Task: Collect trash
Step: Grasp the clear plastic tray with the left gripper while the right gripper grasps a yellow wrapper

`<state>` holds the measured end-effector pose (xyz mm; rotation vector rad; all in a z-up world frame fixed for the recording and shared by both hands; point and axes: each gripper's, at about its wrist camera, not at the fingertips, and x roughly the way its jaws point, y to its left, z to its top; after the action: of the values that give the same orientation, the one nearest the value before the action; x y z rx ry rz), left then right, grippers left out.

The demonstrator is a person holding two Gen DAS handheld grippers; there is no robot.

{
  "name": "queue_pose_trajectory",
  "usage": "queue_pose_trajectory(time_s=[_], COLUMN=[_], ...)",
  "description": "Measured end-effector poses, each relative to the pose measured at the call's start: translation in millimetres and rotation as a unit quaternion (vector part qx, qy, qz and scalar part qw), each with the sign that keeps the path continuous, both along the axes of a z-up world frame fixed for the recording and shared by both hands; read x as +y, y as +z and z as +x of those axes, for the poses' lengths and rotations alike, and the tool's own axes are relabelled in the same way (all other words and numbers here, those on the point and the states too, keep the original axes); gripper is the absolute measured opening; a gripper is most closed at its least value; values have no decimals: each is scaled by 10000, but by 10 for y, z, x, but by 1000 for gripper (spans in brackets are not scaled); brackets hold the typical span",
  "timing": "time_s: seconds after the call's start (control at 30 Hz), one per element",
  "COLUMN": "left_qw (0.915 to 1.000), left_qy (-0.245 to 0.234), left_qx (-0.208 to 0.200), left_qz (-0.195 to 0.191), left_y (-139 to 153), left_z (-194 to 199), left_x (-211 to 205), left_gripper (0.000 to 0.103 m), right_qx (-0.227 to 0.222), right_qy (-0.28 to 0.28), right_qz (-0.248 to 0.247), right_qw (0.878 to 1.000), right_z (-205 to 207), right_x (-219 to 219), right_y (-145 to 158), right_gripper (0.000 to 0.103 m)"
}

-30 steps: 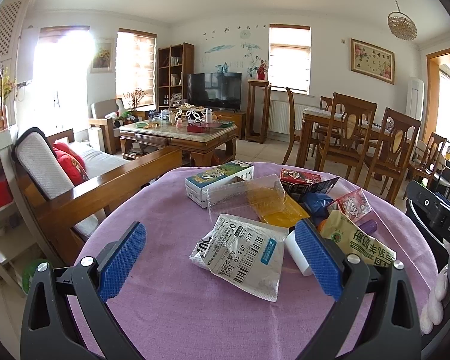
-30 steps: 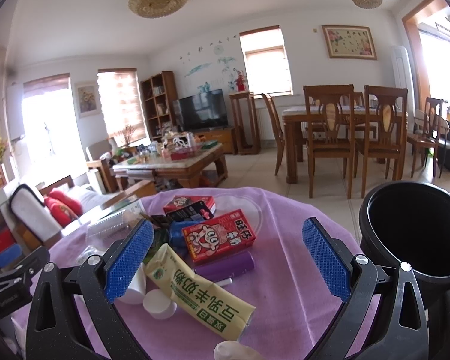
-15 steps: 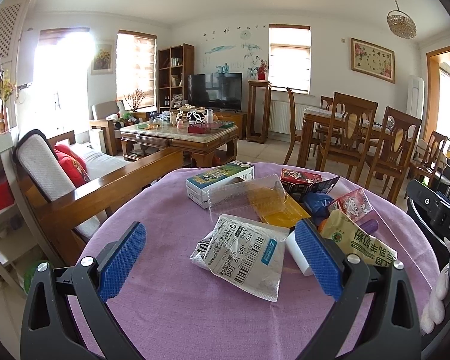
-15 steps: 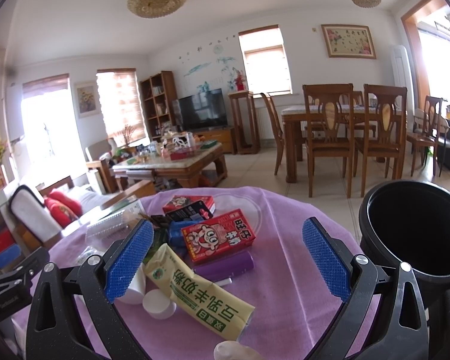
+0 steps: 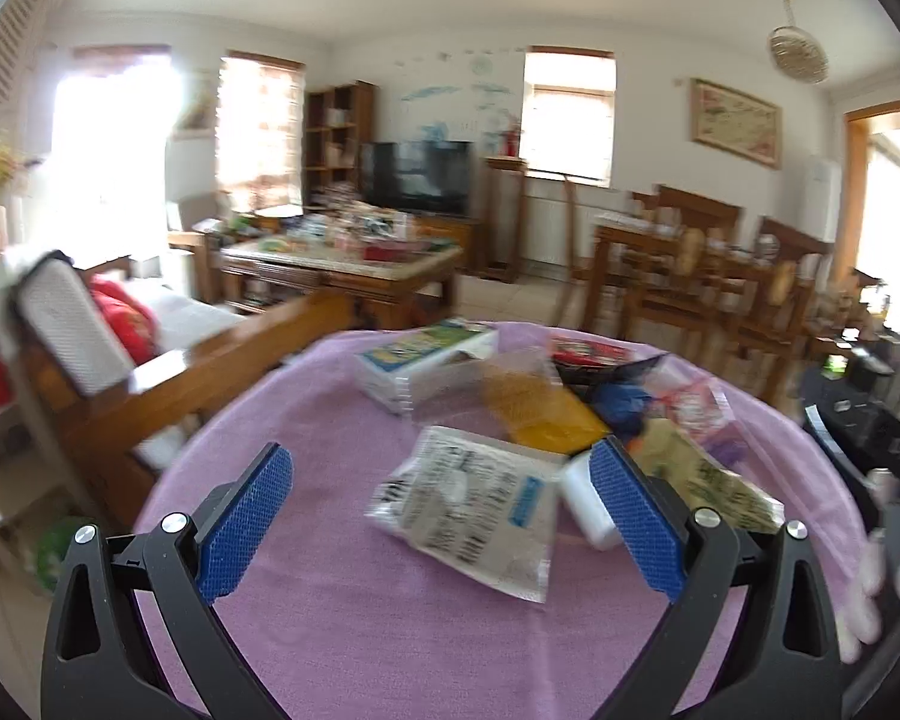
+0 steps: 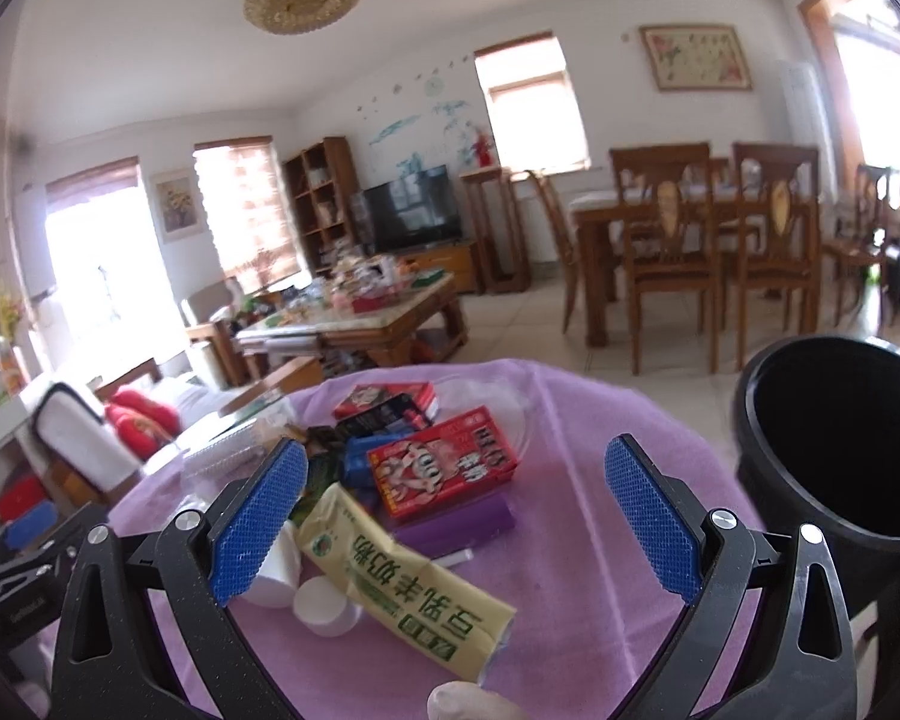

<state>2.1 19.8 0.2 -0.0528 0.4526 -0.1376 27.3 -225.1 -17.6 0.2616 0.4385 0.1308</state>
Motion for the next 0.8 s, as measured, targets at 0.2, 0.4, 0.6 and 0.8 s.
queue_pose_trajectory(time_s=[0.2,0.4,0.6,0.8], left_qw=[9865,9509,9342,9281], left_qy=[-1234,-2065,-2459,-2713], left_qx=[592,791,1051,1016], left_qz=[901,2167,2363,2341], left_y=[179,24,-196,-330], left_z=[593,1175,1501,1480], left_x=[73,-222,-350,-443], left_gripper=[98,98,98,71], right_qx=[953,1179,1417,1883], right_qy=[1941,2320,2345,2512], right_qz=[-733,-1174,-1281,-1380], right_qw=[9736,9584,9532,9394], right_z=[155,217,460,669], right_x=[323,686,965,1105], right_y=[-207,-350,-434,-392], right_gripper=[98,75,69,58])
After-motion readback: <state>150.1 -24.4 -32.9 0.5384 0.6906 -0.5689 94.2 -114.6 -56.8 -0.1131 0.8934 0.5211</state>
